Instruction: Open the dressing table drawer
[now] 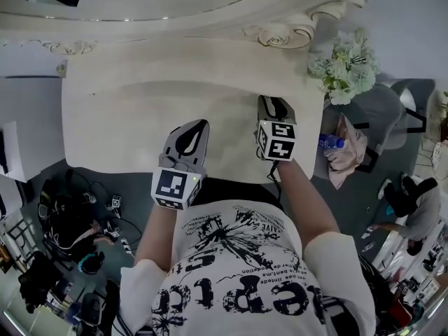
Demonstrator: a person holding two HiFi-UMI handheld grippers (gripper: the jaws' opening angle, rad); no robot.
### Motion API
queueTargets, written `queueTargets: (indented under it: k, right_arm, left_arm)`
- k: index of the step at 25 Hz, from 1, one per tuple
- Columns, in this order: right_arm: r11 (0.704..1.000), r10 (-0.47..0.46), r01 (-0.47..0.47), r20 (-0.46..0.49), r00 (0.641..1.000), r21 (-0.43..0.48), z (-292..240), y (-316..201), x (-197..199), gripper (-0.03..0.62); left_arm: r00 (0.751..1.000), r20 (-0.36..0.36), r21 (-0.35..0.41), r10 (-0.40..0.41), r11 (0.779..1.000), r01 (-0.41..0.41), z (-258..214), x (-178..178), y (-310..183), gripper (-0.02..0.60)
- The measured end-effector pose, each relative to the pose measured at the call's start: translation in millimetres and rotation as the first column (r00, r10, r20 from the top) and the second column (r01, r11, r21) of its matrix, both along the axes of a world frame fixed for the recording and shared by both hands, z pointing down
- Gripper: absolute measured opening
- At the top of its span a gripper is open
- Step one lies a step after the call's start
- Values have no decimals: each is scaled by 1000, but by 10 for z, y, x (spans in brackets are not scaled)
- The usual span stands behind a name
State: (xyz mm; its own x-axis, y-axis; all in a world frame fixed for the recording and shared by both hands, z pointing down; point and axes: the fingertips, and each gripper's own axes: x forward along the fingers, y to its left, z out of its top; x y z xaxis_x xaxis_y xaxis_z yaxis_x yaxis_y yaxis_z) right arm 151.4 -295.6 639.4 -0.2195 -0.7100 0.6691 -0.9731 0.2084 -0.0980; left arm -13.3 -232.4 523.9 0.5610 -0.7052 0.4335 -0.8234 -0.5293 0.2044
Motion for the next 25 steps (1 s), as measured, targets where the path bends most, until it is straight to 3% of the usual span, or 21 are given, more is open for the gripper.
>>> queueTargets:
  k: [4, 25]
  right_arm:
    - [1000, 30, -30, -6, 1000, -4, 19, -17, 19, 104]
    - [999, 41, -41, 13, 999, -8, 14, 347, -31, 103]
  left_arm:
    - [1000, -5, -7, -4, 1000, 4, 12, -32, 6, 20]
    - [999, 14, -24, 42, 999, -42, -12, -96, 201, 20]
